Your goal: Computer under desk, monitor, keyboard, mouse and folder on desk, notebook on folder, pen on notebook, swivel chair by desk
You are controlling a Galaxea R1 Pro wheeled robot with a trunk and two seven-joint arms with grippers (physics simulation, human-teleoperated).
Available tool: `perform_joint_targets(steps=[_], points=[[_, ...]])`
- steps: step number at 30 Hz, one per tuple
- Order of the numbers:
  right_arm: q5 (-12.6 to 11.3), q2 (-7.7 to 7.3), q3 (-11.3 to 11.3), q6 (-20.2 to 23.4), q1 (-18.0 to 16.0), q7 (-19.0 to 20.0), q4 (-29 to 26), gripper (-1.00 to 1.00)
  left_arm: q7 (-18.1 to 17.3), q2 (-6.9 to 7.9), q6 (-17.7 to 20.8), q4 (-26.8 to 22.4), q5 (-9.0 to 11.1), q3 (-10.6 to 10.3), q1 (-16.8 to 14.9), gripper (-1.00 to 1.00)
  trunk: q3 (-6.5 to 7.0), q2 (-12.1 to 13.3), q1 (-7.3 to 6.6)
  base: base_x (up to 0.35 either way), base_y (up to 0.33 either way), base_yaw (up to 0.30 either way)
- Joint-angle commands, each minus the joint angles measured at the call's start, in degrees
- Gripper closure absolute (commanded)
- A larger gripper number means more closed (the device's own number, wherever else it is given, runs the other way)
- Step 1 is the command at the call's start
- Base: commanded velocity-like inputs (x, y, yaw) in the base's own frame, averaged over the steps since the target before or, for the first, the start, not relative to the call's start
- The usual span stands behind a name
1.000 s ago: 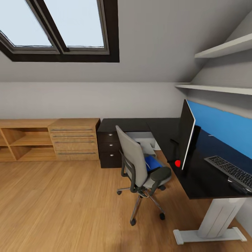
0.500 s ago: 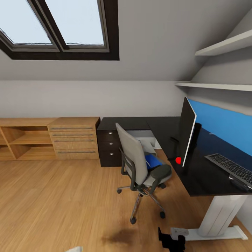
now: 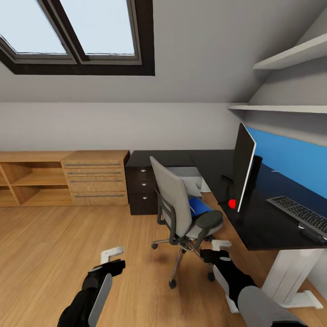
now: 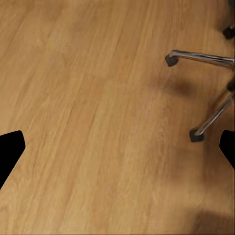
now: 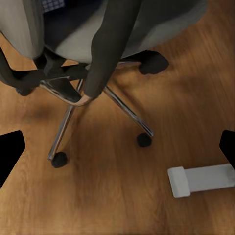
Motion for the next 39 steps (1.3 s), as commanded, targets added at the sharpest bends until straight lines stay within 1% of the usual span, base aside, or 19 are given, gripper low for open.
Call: perform_joint_targets(steps=[1,3,4,5,6,8,9,14,18,23,24,30,31,36,39], points=[[-0.01,0.08,0.06,0.59,-0.23,-0.22,-0.09,-1.0,0.45,-0.15,0.55,-0.74,0.6,-0.43,-0.14,-1.0,-0.25,-0.45,0.22,0.0,0.0,0.0],[0.14,0.2,0.23,0.75,-0.63,-0.29,0.0,-1.0,0.45,-0.3,1.19,-2.62,0.62,-1.83,-0.38,-1.0,-0.61,-1.25,0.66,0.0,0.0,0.0],[0.17,0.21,0.24,0.63,-0.71,-0.3,0.01,-1.0,0.46,-0.31,1.31,-3.55,0.62,-2.15,-0.44,-1.0,-0.79,-1.65,0.88,0.0,0.0,0.0],[0.15,0.1,0.2,-0.02,-0.91,-0.31,-0.07,-1.0,0.51,-0.28,1.64,-9.28,0.63,-2.93,-0.04,-1.0,-0.97,-2.05,1.1,0.0,0.0,0.0],[0.11,0.02,0.18,-0.27,-0.96,-0.3,-0.14,-1.0,0.54,-0.28,1.78,-12.91,0.63,-3.14,1.54,-1.0,-1.15,-2.45,1.32,0.0,0.0,0.0],[0.08,0.02,0.16,-0.53,-0.98,-0.31,-0.29,-1.0,0.56,-0.27,1.93,-16.39,0.63,-3.32,3.92,-1.0,-1.51,-3.26,1.76,0.0,0.0,0.0],[0.04,0.04,0.13,-0.96,-0.99,-0.34,-0.4,-1.0,0.58,-0.27,2.07,-19.36,0.63,-3.48,6.51,-1.0,-1.69,-3.66,1.98,0.0,0.0,0.0],[-0.13,0.26,0.17,-2.31,-0.97,-0.39,-0.85,-1.0,0.6,-0.27,2.26,-24.51,0.63,-3.79,11.59,-1.0,-2.58,-5.66,3.08,0.0,0.0,0.0],[-0.15,0.56,0.25,-2.42,-0.84,-0.43,-2.15,-1.0,0.62,-0.26,2.26,-25.98,0.58,-3.84,12.76,-1.0,-3.3,-7.27,3.96,0.0,0.0,0.0],[-0.15,0.82,0.19,-1.28,-0.13,-0.39,-6.1,-1.0,0.68,-0.26,2.25,-26.68,0.56,-3.82,13.32,-1.0,-4.2,-9.27,5.06,0.0,0.0,0.0],[-0.15,0.86,0.14,-0.11,0.64,-0.38,-8.28,-1.0,0.7,-0.26,2.24,-26.81,0.55,-3.82,13.41,-1.0,-4.38,-9.67,5.27,0.0,0.0,0.0],[-0.16,0.92,0.09,3.55,4.77,-0.37,-17.34,-1.0,0.76,-0.26,2.24,-26.96,0.55,-3.81,13.54,-1.0,-5.46,-12.08,6.59,0.0,0.0,0.0],[-0.15,0.95,0.09,4.67,6.5,-0.37,-20.81,-1.0,0.77,-0.26,2.24,-26.98,0.55,-3.81,13.57,-1.0,-5.63,-12.48,6.81,0.0,0.0,0.0],[-0.21,1.01,0.11,8.65,10.67,-0.36,-28.69,-1.0,0.77,-0.26,2.24,-27.02,0.55,-3.81,13.58,-1.0,-6.53,-14.49,7.91,0.0,0.0,0.0],[-0.22,1.02,0.11,9.92,11.74,-0.36,-30.67,-1.0,0.78,-0.26,2.22,-27.02,0.53,-3.81,13.6,-1.0,-7.07,-15.69,8.57,0.0,0.0,0.0]])
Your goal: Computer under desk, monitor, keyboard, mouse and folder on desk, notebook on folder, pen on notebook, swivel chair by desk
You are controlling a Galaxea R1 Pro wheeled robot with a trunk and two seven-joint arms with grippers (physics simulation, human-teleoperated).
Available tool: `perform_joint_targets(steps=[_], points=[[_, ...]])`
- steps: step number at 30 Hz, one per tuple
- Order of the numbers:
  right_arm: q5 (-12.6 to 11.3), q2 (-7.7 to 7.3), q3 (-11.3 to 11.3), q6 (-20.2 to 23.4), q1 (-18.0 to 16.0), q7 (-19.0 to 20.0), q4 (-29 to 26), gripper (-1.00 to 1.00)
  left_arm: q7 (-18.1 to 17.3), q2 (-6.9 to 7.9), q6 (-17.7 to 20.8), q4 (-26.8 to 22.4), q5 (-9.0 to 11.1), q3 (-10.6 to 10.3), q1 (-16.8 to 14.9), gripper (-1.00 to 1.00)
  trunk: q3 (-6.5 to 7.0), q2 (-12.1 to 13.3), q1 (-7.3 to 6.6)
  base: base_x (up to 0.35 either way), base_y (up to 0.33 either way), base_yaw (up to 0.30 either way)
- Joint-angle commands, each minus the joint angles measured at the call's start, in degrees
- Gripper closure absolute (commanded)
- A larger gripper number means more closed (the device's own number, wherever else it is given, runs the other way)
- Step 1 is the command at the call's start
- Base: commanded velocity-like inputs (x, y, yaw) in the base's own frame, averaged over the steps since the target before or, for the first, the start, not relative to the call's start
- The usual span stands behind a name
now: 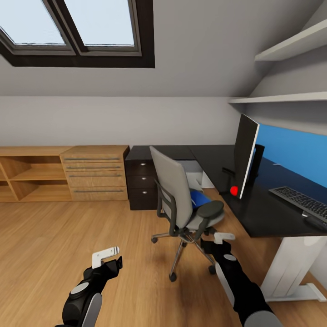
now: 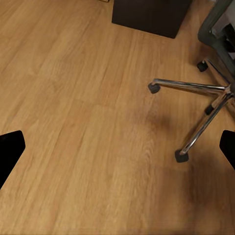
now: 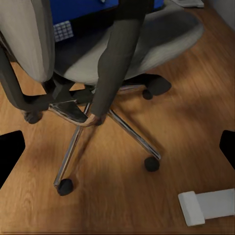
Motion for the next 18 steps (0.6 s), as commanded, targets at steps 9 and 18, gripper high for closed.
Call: perform_joint_targets(steps=[9,18], points=[[-0.43,1.03,0.03,0.3,0.7,-0.3,-1.58,-1.0,0.54,0.01,0.17,-0.04,0.56,-0.06,-0.03,-1.0,-1.68,-3.65,1.98,0.0,0.0,0.0],[-0.46,1.58,-0.22,-0.82,0.73,-0.36,-1.8,-1.0,0.57,0.08,0.17,-0.07,0.53,-0.06,-0.03,-1.0,-3.23,-7.26,3.95,0.0,0.0,0.0]])
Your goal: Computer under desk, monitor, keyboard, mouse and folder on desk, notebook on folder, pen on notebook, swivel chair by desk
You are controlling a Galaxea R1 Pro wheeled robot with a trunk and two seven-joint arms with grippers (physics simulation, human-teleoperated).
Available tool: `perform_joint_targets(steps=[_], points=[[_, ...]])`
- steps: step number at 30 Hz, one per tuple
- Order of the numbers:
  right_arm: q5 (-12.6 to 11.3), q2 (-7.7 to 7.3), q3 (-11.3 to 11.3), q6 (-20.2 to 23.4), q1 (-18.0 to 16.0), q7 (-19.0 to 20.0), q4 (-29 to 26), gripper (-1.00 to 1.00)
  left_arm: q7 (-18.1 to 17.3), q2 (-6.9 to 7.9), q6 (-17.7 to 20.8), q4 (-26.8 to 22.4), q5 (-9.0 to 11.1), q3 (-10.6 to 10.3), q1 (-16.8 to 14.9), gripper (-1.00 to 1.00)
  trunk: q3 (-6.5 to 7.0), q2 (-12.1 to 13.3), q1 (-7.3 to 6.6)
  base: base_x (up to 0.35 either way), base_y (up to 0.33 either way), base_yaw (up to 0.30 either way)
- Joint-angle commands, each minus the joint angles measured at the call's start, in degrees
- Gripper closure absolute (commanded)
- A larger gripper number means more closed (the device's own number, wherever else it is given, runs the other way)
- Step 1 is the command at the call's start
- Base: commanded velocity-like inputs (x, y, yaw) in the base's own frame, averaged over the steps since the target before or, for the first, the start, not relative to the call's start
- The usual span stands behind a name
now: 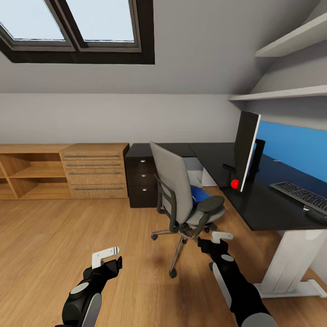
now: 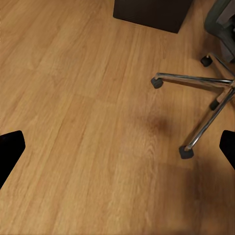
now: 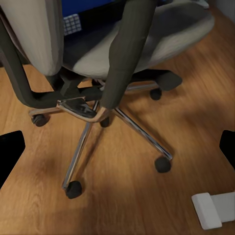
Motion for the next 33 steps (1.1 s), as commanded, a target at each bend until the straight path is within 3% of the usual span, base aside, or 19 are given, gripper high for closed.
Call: perform_joint_targets(steps=[1,11,33], points=[[-0.11,0.02,-0.04,0.3,-0.02,-0.15,-0.11,-1.0,0.55,0.01,0.15,-0.07,0.6,-0.06,-0.04,-1.0,-0.19,-0.44,0.22,0.0,0.0,0.0],[-0.09,-0.02,-0.02,0.19,-0.02,-0.15,-0.1,-1.0,0.54,0.02,0.15,-0.04,0.6,-0.06,-0.04,-1.0,-1.34,-4.45,2.41,0.0,0.0,0.0],[-0.01,-0.19,0.01,0.1,-0.02,-0.23,-0.13,-1.0,0.6,0.02,0.15,0.02,0.51,-0.03,-0.04,-1.0,-5.22,-13.28,7.25,0.0,0.0,0.0]])
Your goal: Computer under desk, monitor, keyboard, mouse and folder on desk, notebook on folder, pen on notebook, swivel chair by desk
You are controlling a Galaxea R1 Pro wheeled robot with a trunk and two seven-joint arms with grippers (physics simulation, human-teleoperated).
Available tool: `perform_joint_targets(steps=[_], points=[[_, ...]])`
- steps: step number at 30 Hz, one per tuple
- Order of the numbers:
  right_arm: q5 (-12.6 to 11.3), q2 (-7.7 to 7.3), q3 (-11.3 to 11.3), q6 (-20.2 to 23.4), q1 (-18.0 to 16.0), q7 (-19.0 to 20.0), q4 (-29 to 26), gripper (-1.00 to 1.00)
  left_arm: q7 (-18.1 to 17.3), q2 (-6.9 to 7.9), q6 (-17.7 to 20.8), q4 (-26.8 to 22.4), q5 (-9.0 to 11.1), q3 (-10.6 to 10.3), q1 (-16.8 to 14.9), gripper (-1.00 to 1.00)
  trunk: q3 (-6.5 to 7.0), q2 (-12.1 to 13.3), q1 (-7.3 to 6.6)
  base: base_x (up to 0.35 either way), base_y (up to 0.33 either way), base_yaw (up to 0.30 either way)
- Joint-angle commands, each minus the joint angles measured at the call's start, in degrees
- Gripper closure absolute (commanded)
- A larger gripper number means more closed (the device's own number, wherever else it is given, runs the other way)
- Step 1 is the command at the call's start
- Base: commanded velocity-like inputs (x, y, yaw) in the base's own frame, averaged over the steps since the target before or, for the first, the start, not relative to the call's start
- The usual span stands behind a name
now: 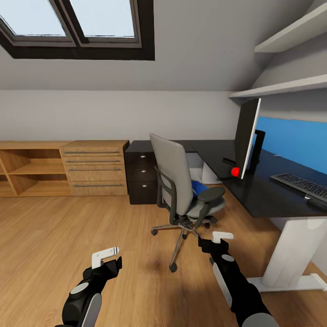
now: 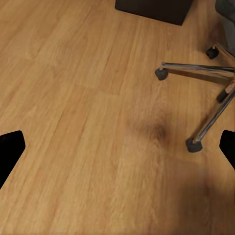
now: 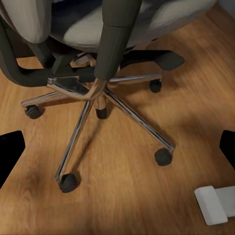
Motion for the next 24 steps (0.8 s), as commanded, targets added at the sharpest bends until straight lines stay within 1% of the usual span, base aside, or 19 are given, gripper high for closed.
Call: perform_joint_targets(steps=[1,9,24], points=[[-0.1,-0.02,-0.02,0.06,-0.02,-0.16,-0.11,-1.0,0.54,0.01,0.11,-0.07,0.6,-0.05,-0.04,-1.0,-0.25,-0.44,0.22,0.0,0.0,0.0],[-0.1,-0.04,-0.01,-2.43,-0.01,-0.54,-0.11,-1.0,0.53,0.01,0.06,-0.07,0.6,-0.07,-0.04,-1.0,-1.68,-3.65,1.97,0.0,0.0,0.0],[-0.1,-0.11,-0.1,-2.94,0.06,-0.6,-0.28,-1.0,0.54,0.01,0.06,-0.07,0.6,0.0,-0.04,-1.0,-4.38,-9.67,5.27,0.0,0.0,0.0]])
